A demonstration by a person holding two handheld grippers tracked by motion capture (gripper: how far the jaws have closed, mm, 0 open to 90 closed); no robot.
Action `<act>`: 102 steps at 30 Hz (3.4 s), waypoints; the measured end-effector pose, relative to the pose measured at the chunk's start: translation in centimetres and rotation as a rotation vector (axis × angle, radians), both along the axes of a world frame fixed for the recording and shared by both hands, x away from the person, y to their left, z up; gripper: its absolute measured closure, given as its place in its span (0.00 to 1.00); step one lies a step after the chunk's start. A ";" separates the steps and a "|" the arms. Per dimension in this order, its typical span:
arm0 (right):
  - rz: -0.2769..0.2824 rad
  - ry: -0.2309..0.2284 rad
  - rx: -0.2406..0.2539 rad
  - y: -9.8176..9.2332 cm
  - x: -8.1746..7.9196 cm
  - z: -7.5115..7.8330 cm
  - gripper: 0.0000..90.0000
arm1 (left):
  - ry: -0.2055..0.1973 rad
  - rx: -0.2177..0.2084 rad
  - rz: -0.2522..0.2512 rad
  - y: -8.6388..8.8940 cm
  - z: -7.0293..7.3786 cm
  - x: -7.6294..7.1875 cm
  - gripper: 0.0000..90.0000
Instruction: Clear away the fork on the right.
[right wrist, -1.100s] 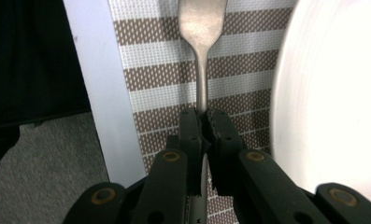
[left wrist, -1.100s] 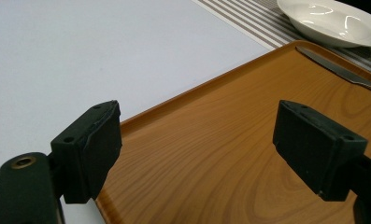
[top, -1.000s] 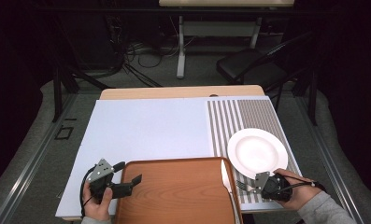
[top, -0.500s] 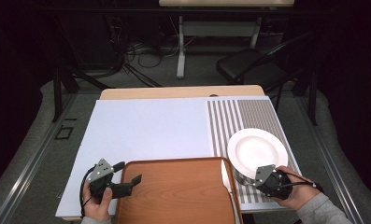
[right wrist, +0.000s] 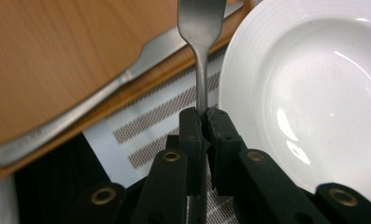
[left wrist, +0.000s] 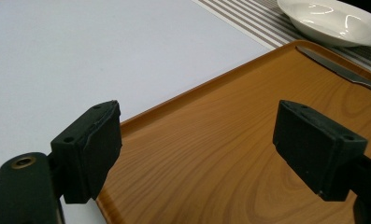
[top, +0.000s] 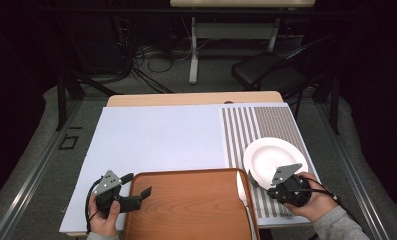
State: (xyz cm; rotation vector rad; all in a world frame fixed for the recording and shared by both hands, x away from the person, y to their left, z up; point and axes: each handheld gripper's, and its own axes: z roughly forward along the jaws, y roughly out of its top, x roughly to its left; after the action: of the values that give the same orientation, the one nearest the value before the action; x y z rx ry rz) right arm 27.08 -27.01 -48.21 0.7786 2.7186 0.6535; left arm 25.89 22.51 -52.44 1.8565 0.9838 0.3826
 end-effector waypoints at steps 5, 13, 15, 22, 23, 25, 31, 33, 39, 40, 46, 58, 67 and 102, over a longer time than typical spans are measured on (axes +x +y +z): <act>-0.071 -0.003 0.083 0.2 0.6 0.1 0.95 | 0.001 0.002 0.001 0.1 0.0 0.0 0.18; -0.157 0.017 0.200 0.0 1.0 0.6 0.95 | 0.000 0.004 -0.001 0.1 0.0 0.0 0.18; -0.174 0.022 0.224 -0.1 1.1 0.7 0.95 | 0.001 0.004 -0.001 0.1 0.0 0.0 0.18; -0.170 0.021 0.279 0.5 0.8 1.1 0.95 | 0.001 0.001 -0.001 0.1 0.0 0.0 0.18; -0.169 0.028 0.278 0.7 0.7 1.3 0.95 | 0.001 0.001 -0.001 0.1 0.0 0.0 0.18; -0.157 0.039 0.297 1.1 0.6 1.5 0.95 | 0.003 -0.002 0.001 0.1 0.0 0.0 0.18; -0.136 0.060 0.324 2.8 0.2 1.7 0.95 | 0.004 -0.005 0.000 0.1 0.0 0.0 0.18; -0.139 0.065 0.343 3.4 0.1 1.7 0.95 | 0.003 -0.006 0.001 0.1 0.0 0.0 0.18; -0.153 0.111 0.355 5.5 -0.2 1.5 0.95 | 0.002 -0.006 0.002 0.2 0.0 0.0 0.18; -0.157 0.123 0.357 5.8 -0.2 1.4 0.95 | 0.003 -0.007 0.002 0.2 0.0 0.0 0.18; -0.177 0.151 0.324 7.2 -0.3 0.8 0.95 | 0.003 -0.006 0.003 0.2 0.0 0.0 0.18; -0.214 0.222 0.266 8.2 -0.6 -1.6 0.95 | 0.001 -0.004 0.003 0.2 0.0 0.0 0.18; -0.236 0.299 0.287 8.5 -0.3 -2.6 0.95 | 0.003 -0.002 0.003 0.2 0.0 0.0 0.18; -0.260 0.341 0.325 9.1 0.9 -4.9 0.92 | 0.003 -0.003 0.003 0.3 -0.1 0.0 0.18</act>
State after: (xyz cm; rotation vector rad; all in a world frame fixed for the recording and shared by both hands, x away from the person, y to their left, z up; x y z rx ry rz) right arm 28.01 -17.95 -53.11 1.4108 2.7577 0.9928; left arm 25.90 22.76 -52.50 1.8534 0.9885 0.3795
